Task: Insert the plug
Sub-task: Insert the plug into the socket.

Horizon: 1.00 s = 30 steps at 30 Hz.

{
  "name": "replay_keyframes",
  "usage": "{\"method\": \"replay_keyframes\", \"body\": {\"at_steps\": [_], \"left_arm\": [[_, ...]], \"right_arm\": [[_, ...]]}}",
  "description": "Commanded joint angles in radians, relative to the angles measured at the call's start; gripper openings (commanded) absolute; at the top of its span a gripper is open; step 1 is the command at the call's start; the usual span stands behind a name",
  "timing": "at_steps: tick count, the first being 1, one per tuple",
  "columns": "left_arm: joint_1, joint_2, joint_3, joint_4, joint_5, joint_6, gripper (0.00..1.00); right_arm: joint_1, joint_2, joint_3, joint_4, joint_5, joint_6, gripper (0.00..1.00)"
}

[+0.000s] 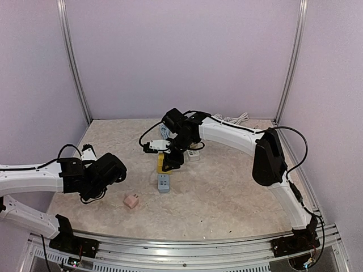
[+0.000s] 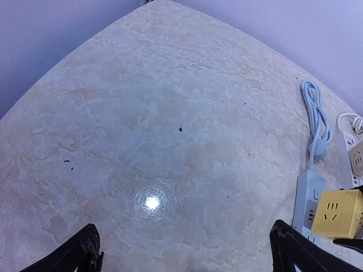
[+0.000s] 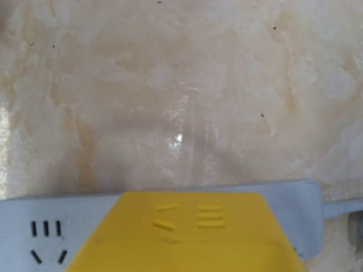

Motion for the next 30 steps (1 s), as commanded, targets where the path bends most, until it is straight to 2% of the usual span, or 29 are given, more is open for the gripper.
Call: {"method": "replay_keyframes", "body": {"at_steps": [1,5,11,19,26,30], "left_arm": [[-0.008,0.01,-0.014,-0.027,-0.008,-0.014,0.99],[-0.009,0.018,-0.013,-0.025,-0.008,-0.017,0.99],[-0.012,0.024,-0.016,-0.03,-0.005,-0.03,0.99],[-0.016,0.044,-0.012,-0.033,-0.008,-0.045,0.99],[-0.018,0.071,-0.006,-0.024,-0.017,-0.049,0.99],[-0.019,0.075,-0.008,-0.022,-0.028,-0.054,0.99]], "right_arm": [[-0.007,0.081,-0.001,-0.038,0.063,-0.004,0.0],[-0.007,0.077,-0.004,-0.043,0.026,-0.01,0.0],[-0.006,0.114,0.019,-0.15,0.027,-0.013,0.0],[0.0,0.086,-0.085,-0.242,-0.035,0.035,0.0],[0.065,-0.035,-0.258,-0.229,0.019,0.102,0.0],[0.102,-0.07,-0.268,-0.263,0.052,0.12,0.0]]}}
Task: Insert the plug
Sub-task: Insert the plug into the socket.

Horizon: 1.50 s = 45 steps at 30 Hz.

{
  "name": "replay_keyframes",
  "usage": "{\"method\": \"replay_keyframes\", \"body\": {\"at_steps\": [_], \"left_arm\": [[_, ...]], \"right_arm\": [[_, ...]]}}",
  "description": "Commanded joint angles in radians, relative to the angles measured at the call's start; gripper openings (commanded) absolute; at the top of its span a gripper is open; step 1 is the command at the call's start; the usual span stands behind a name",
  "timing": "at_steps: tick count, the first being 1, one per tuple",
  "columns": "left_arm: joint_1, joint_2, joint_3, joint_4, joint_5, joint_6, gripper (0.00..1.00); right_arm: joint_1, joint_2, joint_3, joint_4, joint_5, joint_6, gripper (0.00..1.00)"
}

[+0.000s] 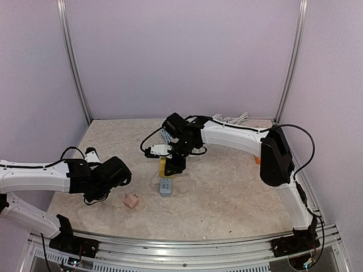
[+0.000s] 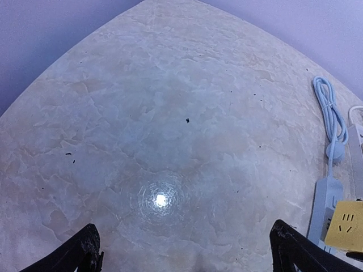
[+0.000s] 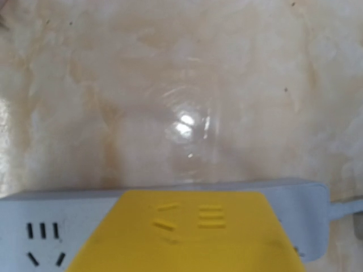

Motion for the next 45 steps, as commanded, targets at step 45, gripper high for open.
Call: {"method": "replay_keyframes", "body": {"at_steps": [45], "left_arm": [[-0.112,-0.117,-0.16,0.032,-0.127,-0.111,0.99]], "right_arm": [[0.13,0.267,0.016,-0.421,-0.092,0.081,0.0]]}}
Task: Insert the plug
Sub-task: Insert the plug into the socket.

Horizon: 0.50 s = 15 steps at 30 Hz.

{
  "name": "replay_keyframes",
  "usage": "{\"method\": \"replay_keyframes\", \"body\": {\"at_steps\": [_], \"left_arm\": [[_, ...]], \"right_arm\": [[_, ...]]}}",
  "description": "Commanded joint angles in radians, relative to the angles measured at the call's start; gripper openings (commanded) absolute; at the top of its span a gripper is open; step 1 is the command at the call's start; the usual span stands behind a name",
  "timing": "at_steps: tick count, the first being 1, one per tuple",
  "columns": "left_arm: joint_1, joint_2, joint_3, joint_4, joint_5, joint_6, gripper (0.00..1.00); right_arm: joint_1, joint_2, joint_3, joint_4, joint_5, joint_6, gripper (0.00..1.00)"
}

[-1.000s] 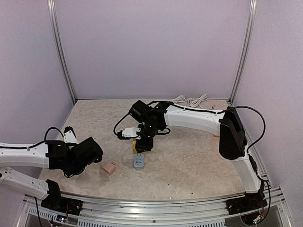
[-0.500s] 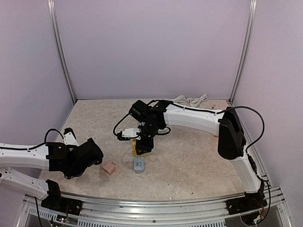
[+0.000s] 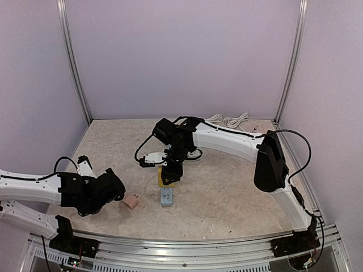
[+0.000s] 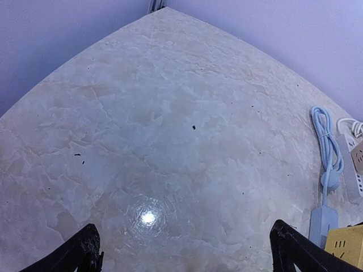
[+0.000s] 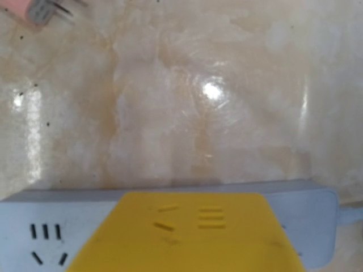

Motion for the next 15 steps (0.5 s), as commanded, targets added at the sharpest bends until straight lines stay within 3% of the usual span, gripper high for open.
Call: {"method": "replay_keyframes", "body": {"at_steps": [1,15], "left_arm": [[-0.011,0.014,-0.001,0.001,-0.002,-0.011,0.99],[-0.017,0.007,0.003,-0.007,0.0,0.003,0.99]], "right_arm": [[0.042,0.21,-0.116,-0.195,-0.134,0.026,0.0],[0.064,0.274,-0.138,-0.19,-0.099,0.046,0.0]]}}
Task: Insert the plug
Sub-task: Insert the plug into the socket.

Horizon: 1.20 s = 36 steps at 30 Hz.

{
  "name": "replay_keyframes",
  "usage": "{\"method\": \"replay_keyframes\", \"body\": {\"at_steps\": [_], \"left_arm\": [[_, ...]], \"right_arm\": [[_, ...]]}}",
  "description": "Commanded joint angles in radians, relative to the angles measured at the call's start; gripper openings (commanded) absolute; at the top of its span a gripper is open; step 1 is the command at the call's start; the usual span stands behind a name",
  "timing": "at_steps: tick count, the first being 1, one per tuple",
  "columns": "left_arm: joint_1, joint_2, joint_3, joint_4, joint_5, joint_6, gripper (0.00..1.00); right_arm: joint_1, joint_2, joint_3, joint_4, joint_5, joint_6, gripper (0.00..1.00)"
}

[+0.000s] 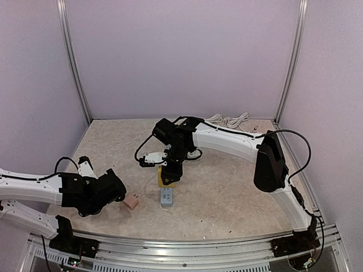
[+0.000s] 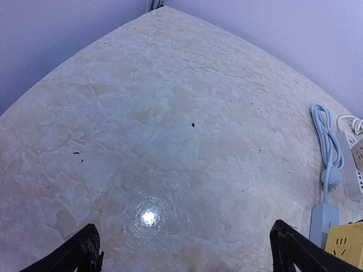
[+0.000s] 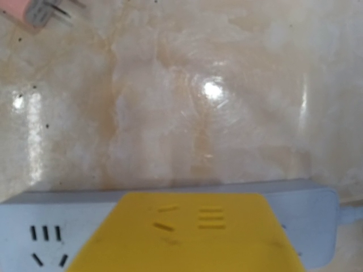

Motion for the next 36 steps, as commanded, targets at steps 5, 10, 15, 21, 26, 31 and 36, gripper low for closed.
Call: {"method": "replay_keyframes", "body": {"at_steps": [5,10,15,21,26,31,36], "left_arm": [[-0.01,-0.02,-0.005,-0.02,-0.011,0.003,0.99],[-0.014,-0.036,-0.023,-0.039,-0.011,-0.033,0.99],[-0.018,-0.041,-0.03,-0.049,-0.013,-0.056,0.99],[-0.022,-0.032,-0.025,-0.053,-0.023,-0.062,0.99],[-0.024,-0.027,-0.021,-0.055,-0.027,-0.063,0.99],[-0.026,-0.022,-0.02,-0.057,-0.025,-0.068,0.99],[-0.033,-0.018,-0.019,-0.063,-0.026,-0.078,0.99]], "right_arm": [[0.074,0.214,-0.083,-0.189,-0.098,0.03,0.1],[0.073,0.109,-0.095,-0.145,-0.066,0.034,0.34],[0.073,0.031,-0.109,-0.105,-0.027,0.04,0.52],[0.067,-0.034,-0.117,-0.042,-0.026,0.039,0.61],[0.06,-0.062,-0.107,-0.012,-0.031,0.03,0.63],[0.047,-0.075,-0.097,-0.004,-0.052,0.021,0.81],[0.036,-0.078,-0.083,0.008,-0.071,0.022,1.0]]}}
